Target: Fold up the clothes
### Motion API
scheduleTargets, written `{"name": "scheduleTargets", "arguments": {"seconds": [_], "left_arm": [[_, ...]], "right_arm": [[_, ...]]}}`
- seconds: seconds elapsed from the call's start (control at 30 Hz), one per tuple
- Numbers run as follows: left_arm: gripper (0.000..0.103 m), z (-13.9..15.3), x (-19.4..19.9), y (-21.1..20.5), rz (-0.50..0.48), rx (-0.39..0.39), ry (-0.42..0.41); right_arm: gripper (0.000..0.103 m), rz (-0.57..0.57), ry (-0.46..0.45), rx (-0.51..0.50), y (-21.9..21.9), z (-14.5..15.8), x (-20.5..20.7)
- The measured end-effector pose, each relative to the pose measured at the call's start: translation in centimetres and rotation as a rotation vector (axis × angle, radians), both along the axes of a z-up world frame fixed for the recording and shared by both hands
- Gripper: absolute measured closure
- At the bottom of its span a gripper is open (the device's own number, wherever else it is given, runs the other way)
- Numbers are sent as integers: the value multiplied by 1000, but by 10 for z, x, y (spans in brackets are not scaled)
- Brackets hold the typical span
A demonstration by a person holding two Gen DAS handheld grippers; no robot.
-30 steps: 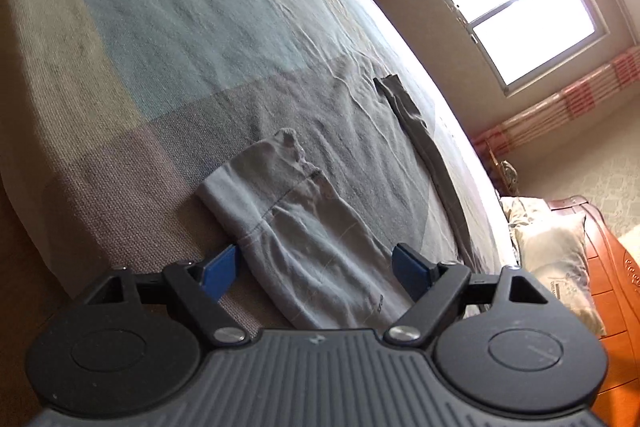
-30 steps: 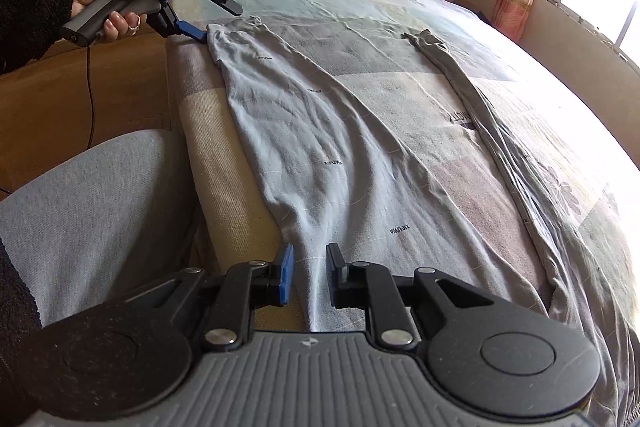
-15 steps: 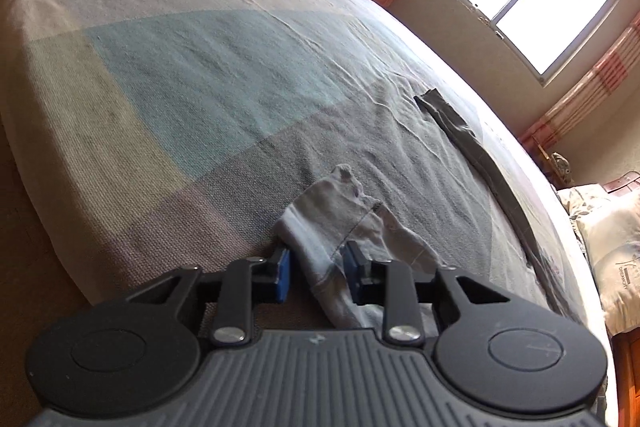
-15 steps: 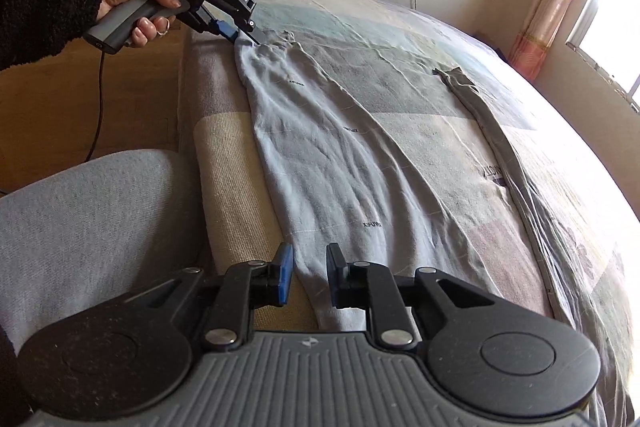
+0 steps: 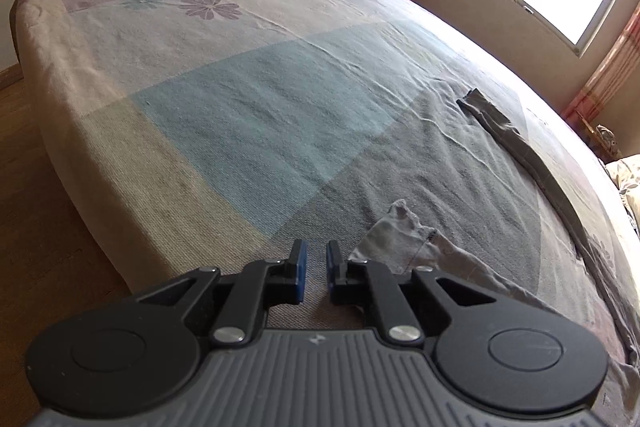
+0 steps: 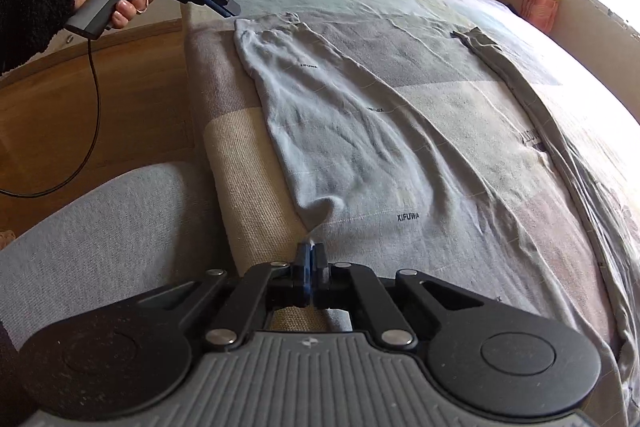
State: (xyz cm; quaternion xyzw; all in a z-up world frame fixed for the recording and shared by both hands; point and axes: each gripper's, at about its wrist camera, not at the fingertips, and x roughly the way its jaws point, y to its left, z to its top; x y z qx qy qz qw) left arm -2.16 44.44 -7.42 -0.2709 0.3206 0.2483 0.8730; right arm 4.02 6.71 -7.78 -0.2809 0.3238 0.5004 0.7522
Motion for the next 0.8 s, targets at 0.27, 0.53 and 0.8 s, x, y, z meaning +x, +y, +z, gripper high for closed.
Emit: {"name": "scheduleTargets", "arguments": {"seconds": [0.27,0.53,0.8], "left_arm": [[64,10,12,-46,-173,-13,-42],[41,-7,8,-72,-185,-232,-109],[38,-25,6,-60,-126,-331,-196]], "right_arm": [[79,-52,-28,74,-7,28,0],[68,-142,-52,119,-22,38,-2],[38,-333,54,216,-62,36,1]]}}
